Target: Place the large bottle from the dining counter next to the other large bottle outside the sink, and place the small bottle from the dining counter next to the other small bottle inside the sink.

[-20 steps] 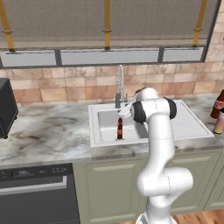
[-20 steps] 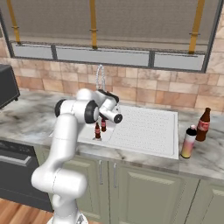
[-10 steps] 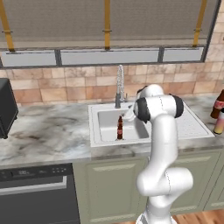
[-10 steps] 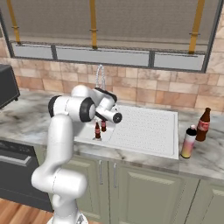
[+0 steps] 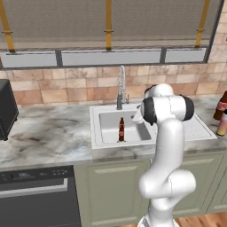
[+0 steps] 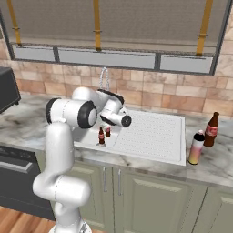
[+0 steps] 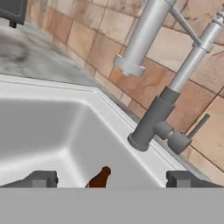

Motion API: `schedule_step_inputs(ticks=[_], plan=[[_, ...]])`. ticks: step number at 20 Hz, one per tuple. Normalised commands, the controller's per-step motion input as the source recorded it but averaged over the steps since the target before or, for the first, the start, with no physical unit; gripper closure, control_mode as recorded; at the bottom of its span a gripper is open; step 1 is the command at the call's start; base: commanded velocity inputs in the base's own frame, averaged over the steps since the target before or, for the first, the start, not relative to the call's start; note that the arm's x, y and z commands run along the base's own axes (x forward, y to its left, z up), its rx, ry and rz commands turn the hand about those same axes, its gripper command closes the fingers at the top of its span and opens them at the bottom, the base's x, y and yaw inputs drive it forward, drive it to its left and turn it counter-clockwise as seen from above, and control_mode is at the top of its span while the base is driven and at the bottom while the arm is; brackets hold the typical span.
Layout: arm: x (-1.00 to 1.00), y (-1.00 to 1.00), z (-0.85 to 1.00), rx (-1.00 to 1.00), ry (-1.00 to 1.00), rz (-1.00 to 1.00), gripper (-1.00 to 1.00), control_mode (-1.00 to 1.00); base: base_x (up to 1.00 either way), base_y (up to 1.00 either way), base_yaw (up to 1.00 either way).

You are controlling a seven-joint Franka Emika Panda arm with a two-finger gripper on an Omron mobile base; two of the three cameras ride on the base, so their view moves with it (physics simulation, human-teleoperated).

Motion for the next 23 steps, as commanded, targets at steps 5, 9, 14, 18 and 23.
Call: schedule_step_inputs(ticks=[5,9,14,18,23], plan=[[-0.21,-0.23,0.40,-0.32,0.00,0.33,-1.00,-1.00,0.00,0.00,0.00],[-0.21,-0.12,0.13,-0.48,0.00,0.47,-1.00,-1.00,0.00,0.00,0.00],[-0.29,-0.06,0.03,-0.53,0.00,0.51,-1.00,-1.00,0.00,0.00,0.00],[-0.43,0.00,0.00,-0.57,0.00,0.54,-1.00,-1.00,0.00,0.00,0.00],[-0.62,0.00,0.00,-0.50,-0.07,0.49,-1.00,-1.00,0.00,0.00,0.00]])
